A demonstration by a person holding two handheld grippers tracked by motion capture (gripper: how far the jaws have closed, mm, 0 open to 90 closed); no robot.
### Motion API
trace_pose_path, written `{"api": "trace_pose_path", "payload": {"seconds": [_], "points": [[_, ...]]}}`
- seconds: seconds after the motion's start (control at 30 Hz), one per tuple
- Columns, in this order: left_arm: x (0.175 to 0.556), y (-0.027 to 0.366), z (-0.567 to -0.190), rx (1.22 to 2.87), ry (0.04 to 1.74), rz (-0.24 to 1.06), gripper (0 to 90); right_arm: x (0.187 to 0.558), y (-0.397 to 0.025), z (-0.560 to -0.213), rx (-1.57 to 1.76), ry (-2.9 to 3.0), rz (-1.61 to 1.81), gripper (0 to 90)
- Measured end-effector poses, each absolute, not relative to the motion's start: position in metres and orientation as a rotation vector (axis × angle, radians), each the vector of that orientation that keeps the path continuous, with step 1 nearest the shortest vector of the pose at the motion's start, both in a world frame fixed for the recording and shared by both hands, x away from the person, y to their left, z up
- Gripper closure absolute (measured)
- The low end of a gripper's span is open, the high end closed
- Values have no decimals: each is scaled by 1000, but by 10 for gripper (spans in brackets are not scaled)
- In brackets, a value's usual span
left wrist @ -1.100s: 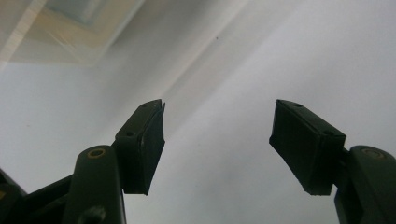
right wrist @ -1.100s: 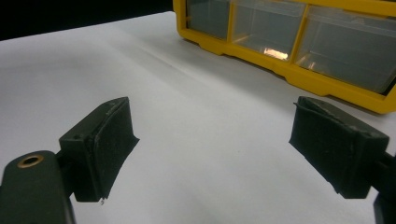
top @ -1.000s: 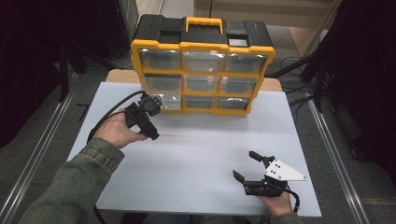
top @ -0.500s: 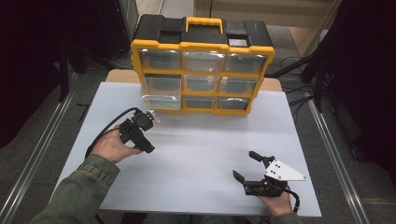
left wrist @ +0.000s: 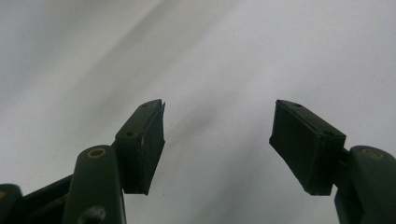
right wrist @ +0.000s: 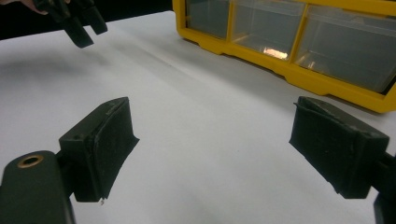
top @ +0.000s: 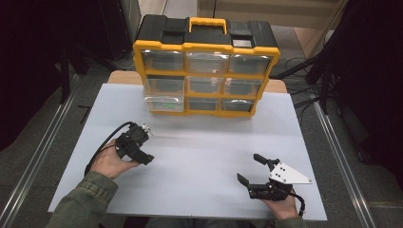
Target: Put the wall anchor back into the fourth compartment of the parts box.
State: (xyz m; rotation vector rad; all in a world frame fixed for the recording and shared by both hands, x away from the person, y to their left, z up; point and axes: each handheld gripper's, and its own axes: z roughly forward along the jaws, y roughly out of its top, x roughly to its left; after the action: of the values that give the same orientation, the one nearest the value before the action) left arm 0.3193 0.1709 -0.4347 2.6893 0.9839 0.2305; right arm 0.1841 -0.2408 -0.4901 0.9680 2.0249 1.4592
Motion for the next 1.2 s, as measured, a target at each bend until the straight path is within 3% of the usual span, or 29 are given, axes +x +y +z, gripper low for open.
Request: {"api": "trace_pose_path", "payload": {"seconds": [0.2,0.57,0.83,0.9,1.03,1.1,1.2], "points": [[305,186,-443,2570,939,284,342,184,-241,-490,970,2022,1461,138],[278,225,-465,2151,893,470,340,183,-240,-489,969,2015,1466,138],[262,233,-464,1986,819,562,338,183,-243,-489,994,1964,1537,140],[257,235,-461,1932,802,582,267,183,-245,-489,1012,1938,1570,140],[249,239,-457,1845,747,595,266,182,-250,-488,1041,1890,1623,140],[246,240,-455,1813,730,611,208,182,-252,-487,1045,1879,1634,140],[242,241,-453,1770,699,616,198,183,-252,-488,1049,1869,1648,140]]}}
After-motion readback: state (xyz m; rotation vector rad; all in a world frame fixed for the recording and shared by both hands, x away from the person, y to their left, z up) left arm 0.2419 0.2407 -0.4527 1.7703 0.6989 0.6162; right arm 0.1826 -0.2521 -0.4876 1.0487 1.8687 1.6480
